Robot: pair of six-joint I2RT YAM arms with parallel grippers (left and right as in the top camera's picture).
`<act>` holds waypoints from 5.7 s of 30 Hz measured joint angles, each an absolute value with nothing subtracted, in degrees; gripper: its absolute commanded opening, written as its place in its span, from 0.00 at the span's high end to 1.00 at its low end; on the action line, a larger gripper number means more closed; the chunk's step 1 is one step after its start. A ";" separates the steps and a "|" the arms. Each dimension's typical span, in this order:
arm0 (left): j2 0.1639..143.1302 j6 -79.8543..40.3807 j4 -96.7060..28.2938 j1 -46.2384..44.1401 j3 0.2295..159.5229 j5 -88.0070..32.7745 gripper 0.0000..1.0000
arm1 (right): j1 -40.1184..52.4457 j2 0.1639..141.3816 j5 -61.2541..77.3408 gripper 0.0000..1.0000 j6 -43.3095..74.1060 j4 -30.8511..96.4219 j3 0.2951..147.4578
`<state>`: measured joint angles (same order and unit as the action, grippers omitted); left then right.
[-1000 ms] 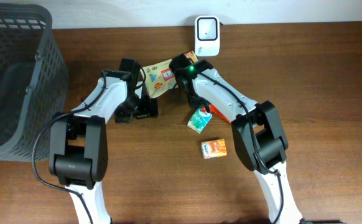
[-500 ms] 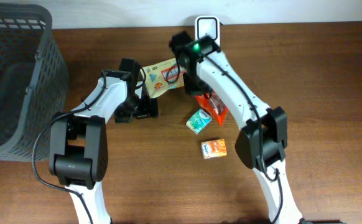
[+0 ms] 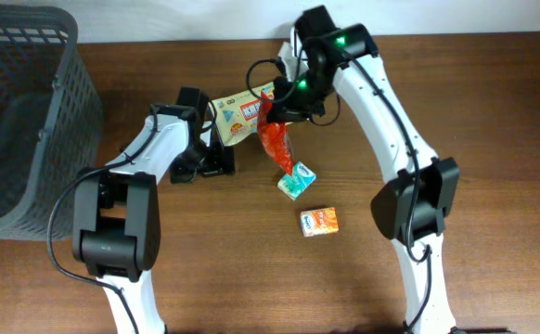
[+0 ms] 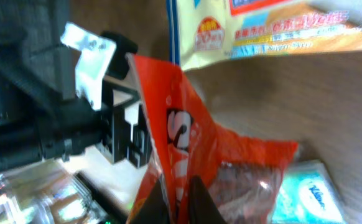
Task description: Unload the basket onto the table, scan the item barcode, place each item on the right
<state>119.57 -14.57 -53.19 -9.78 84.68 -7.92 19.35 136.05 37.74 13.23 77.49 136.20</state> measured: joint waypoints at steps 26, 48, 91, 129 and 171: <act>119.57 -12.05 -52.34 -6.59 84.68 -14.79 0.01 | 11.18 136.35 -1.91 0.46 17.93 91.64 138.21; 119.85 -16.95 -4.97 -32.14 84.86 -26.41 0.01 | -9.34 122.89 14.11 0.02 13.47 96.99 150.65; 128.33 -19.09 -1.87 -31.68 85.10 -25.85 1.00 | -9.02 122.96 14.52 0.02 11.38 96.99 142.47; 116.75 4.36 -39.59 -38.33 84.82 35.62 1.00 | -8.97 122.96 14.50 0.02 11.35 96.97 142.37; 125.49 -2.46 -65.08 -27.62 104.16 -10.17 1.00 | -8.97 122.96 14.50 0.02 11.35 96.97 142.37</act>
